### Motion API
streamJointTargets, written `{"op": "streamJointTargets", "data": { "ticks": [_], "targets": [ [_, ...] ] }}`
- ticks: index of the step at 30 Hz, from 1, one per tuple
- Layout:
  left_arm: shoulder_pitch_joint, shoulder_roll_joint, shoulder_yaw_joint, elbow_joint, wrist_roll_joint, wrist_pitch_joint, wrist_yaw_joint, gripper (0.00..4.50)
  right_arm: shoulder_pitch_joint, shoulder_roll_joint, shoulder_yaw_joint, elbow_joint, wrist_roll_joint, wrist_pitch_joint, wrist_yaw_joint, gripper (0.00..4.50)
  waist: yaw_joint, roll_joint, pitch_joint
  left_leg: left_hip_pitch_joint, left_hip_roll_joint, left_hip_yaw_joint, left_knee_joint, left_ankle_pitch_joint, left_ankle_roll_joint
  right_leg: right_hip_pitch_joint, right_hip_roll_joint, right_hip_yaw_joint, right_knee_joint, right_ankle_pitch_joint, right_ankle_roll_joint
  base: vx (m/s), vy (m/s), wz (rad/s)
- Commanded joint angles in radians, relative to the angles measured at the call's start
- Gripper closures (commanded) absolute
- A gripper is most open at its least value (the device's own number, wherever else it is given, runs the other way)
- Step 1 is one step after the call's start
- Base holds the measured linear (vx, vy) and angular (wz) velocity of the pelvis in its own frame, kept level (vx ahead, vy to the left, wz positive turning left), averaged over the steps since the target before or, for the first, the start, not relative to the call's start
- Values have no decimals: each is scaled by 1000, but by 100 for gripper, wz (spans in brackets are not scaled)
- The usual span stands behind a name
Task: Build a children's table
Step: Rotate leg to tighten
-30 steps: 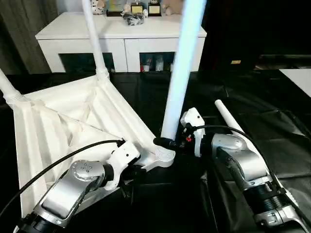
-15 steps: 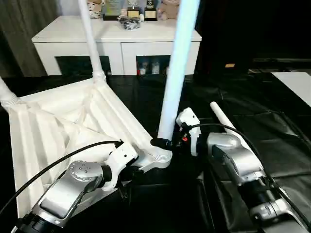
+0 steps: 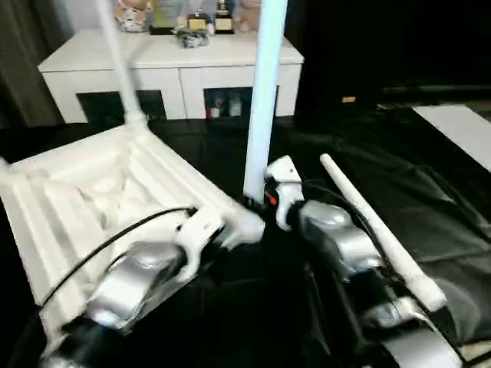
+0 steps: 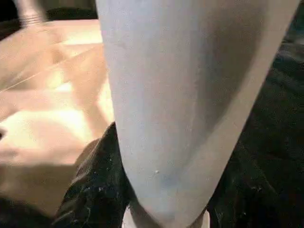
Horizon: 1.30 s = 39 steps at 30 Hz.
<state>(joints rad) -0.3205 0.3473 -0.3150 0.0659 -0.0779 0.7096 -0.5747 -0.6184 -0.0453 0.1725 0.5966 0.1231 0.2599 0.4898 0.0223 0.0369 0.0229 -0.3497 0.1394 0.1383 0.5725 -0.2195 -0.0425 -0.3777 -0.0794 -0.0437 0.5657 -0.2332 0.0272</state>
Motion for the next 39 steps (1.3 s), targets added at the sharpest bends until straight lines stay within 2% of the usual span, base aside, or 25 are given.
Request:
{"op": "streamJointTargets", "data": {
  "ticks": [1,3,4,5,6,7,8,9,10,11,12,13,14,15,17,18,19,22,25,30,31,36,37,38,39],
  "targets": [
    [-29,-67,-14,66,13,16,69,450,28,10,-41,197,-36,70,-153,266,-10,5,-7,17,70,-54,-118,-732,-84,1,-62,16,-97,-593,-58,-56,33,-7],
    [-45,-92,-17,89,24,17,89,450,11,25,-57,221,-30,70,-192,266,-12,8,2,42,66,-44,-117,-761,-81,-15,-53,0,-119,-611,-54,-59,26,-2],
    [-76,-147,-24,131,38,14,126,450,-26,56,-84,267,-22,70,-274,266,-17,12,4,35,71,-45,-132,-792,-81,1,-47,-13,-115,-587,-48,-61,21,2],
    [-90,-172,-24,150,42,11,142,450,-43,70,-98,292,-19,67,-314,266,-13,19,6,16,81,-37,-171,-850,-82,27,-26,-36,-83,-508,-55,-61,21,2],
    [-101,-190,-24,165,45,9,155,450,-55,81,-112,310,-13,67,-348,266,-13,19,6,16,81,-37,-171,-850,-82,27,-26,-36,-83,-508,-55,-65,23,2],
    [-113,-209,-26,181,48,7,167,450,-68,93,-127,330,-5,64,-380,266,46,20,6,-78,116,10,-274,-906,-60,110,-10,-22,119,-223,-67,-105,-27,19],
    [-127,-234,-20,203,47,4,180,450,-81,106,-140,352,0,55,-413,266,78,-14,-7,6,81,78,-225,-689,-45,17,-27,33,62,-407,-55,-105,-27,19],
    [-139,-256,-12,224,45,-1,196,450,-90,117,-154,368,8,51,-445,266,35,-81,-13,92,41,55,-42,-509,-47,-77,-74,60,-83,-725,-15,-37,-118,28],
    [-148,-271,-6,241,45,-5,209,450,-96,125,-161,379,10,46,-464,266,41,-66,3,36,6,-30,72,-80,7,-54,-164,123,-167,-1050,-57,56,-81,-16],
    [-153,-281,1,253,44,-9,220,450,-100,131,-165,387,10,41,-483,266,62,-53,-12,-61,44,-68,12,-10,-22,69,-174,102,-83,-779,-84,56,-81,-16],
    [-154,-284,3,257,43,-10,224,450,-102,133,-166,392,8,37,-493,266,62,-53,-12,-61,44,-68,12,-10,-22,69,-174,102,-83,-779,-84,79,52,-45],
    [-158,-289,10,269,46,-14,232,450,-111,138,-170,410,1,25,-512,266,50,-39,-7,3,67,-44,-73,-226,-77,-7,-34,44,-34,-338,-97,0,0,0],
    [-158,-287,14,274,48,-17,231,450,-117,141,-173,421,-2,19,-517,266,47,-20,-7,39,68,-27,-84,-428,-97,-25,-35,51,-42,-326,-123,0,0,0],
    [-156,-278,18,276,49,-21,225,450,-120,143,-171,426,-5,15,-514,266,35,-24,-13,37,62,-24,-84,-478,-91,-22,-34,51,-43,-342,-131,-79,-23,31],
    [-155,-266,25,278,54,-27,222,450,-125,147,-171,434,-8,10,-510,266,21,-20,-11,19,65,-37,-101,-579,-97,-11,-50,49,-60,-469,-91,0,0,0],
    [-155,-266,25,278,54,-27,222,450,-125,147,-171,434,-8,10,-510,266,21,-20,-11,19,65,-37,-101,-579,-97,-11,-50,49,-60,-469,-91,0,0,0],
    [-160,-263,35,293,65,-35,224,450,-136,152,-181,456,-14,-1,-515,266,21,-25,-19,10,64,-37,-105,-536,-90,2,-55,49,-63,-426,-76,0,0,0],
    [-160,-260,43,299,72,-41,218,450,-150,156,-182,475,-20,-17,-517,266,20,-27,-17,8,64,-23,-108,-458,-72,1,-56,54,-69,-363,-94,0,0,0],
    [-154,-254,41,294,72,-42,212,450,-158,158,-186,486,-21,-29,-514,266,23,-30,-15,11,65,-18,-108,-456,-64,-4,-62,60,-78,-456,-80,0,0,0],
    [-147,-242,40,286,69,-44,190,450,-176,168,-203,498,-5,-57,-461,266,20,-32,-15,8,67,-19,-111,-465,-66,-7,-60,60,-79,-462,-76,0,0,0],
    [-144,-238,39,281,68,-45,182,450,-180,169,-204,492,0,-63,-443,231,21,-30,-13,7,67,-19,-112,-466,-65,-7,-61,60,-79,-470,-75,0,0,0],
    [-137,-214,34,261,65,-64,150,450,-199,163,-199,459,8,-83,-382,191,18,-31,-14,6,69,-20,-113,-464,-61,-7,-61,60,-78,-462,-81,0,0,0],
    [-136,-202,29,254,65,-81,133,450,-206,159,-194,446,8,-88,-361,177,19,-34,-20,6,71,-17,-109,-430,-57,-3,-63,62,-74,-408,-101,0,0,0],
    [-135,-195,27,250,65,-84,126,450,-208,156,-192,438,8,-86,-353,163,25,-35,-32,1,72,-11,-102,-306,-44,9,-61,63,-57,-235,-135,0,0,0],
    [-134,-186,24,243,66,-88,116,450,-212,151,-189,425,9,-83,-340,163,26,-36,-35,-2,72,-7,-98,-247,-27,13,-56,59,-50,-157,-151,0,0,0]
  ]
}}
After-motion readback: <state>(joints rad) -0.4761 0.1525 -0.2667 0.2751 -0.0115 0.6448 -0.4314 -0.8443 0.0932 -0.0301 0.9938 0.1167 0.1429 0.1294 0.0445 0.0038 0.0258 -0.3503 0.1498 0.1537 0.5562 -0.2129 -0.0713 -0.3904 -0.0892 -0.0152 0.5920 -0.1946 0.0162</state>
